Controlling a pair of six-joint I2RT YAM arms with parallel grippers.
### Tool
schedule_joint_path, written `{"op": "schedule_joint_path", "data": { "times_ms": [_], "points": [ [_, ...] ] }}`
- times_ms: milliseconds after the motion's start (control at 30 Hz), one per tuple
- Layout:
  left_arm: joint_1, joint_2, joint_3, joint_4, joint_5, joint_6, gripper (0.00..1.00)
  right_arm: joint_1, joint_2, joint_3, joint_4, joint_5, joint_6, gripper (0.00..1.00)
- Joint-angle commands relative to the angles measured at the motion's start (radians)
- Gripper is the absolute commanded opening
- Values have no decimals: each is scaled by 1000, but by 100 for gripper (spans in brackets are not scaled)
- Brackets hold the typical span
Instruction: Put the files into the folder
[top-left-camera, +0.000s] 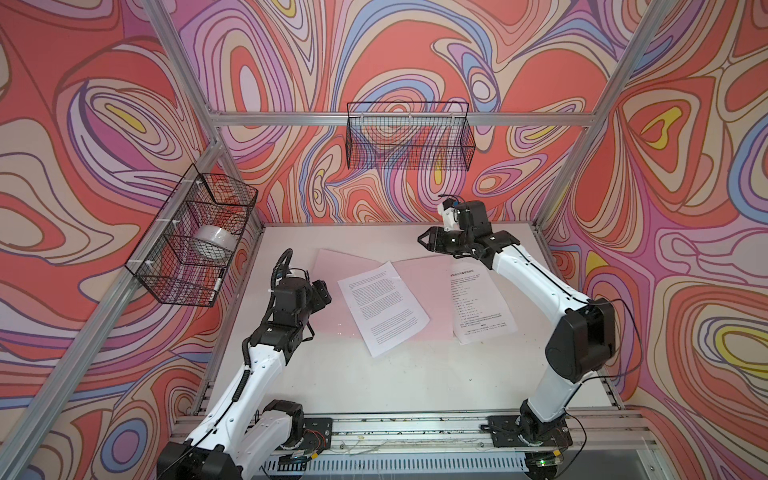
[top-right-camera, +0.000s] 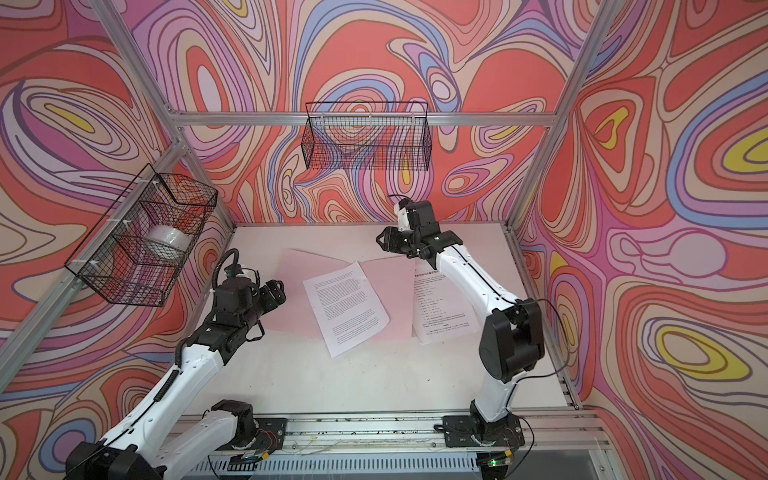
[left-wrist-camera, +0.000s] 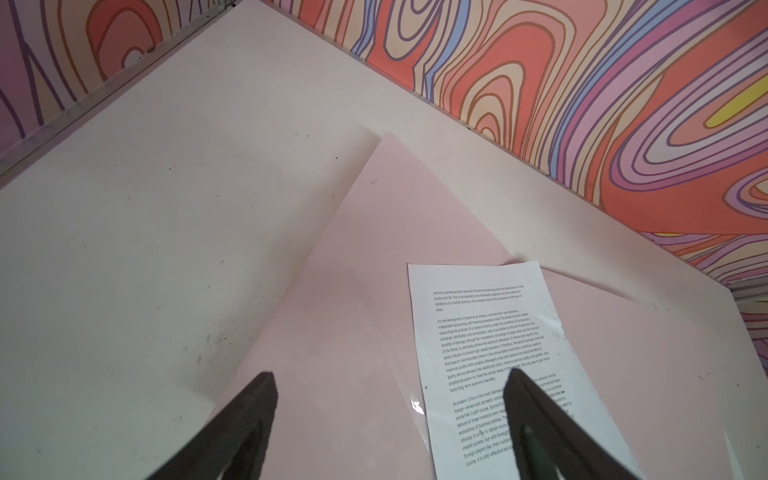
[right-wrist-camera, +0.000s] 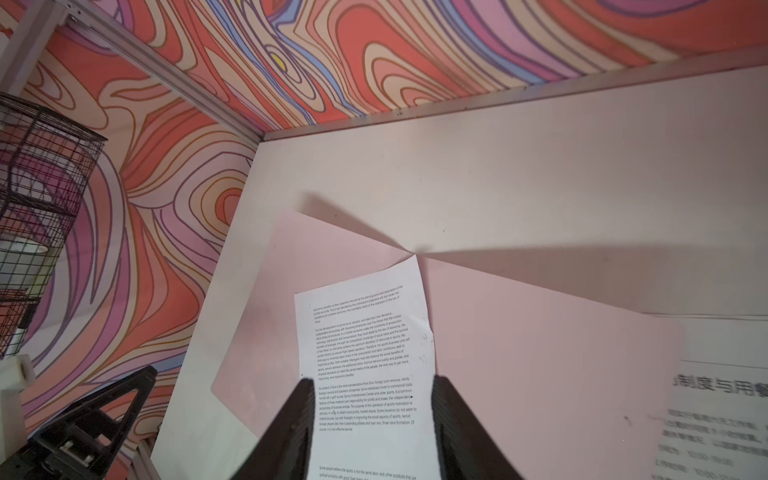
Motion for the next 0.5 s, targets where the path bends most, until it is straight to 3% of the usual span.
{"op": "schedule_joint_path", "data": {
  "times_ms": [0, 467],
  "points": [
    [4, -18, -24, 45, 11, -16, 86, -2, 115, 23, -86, -81, -42, 52],
    [6, -3, -77, 84, 53, -20, 86, -2, 124, -300, 62, -218, 10, 55]
  ]
}}
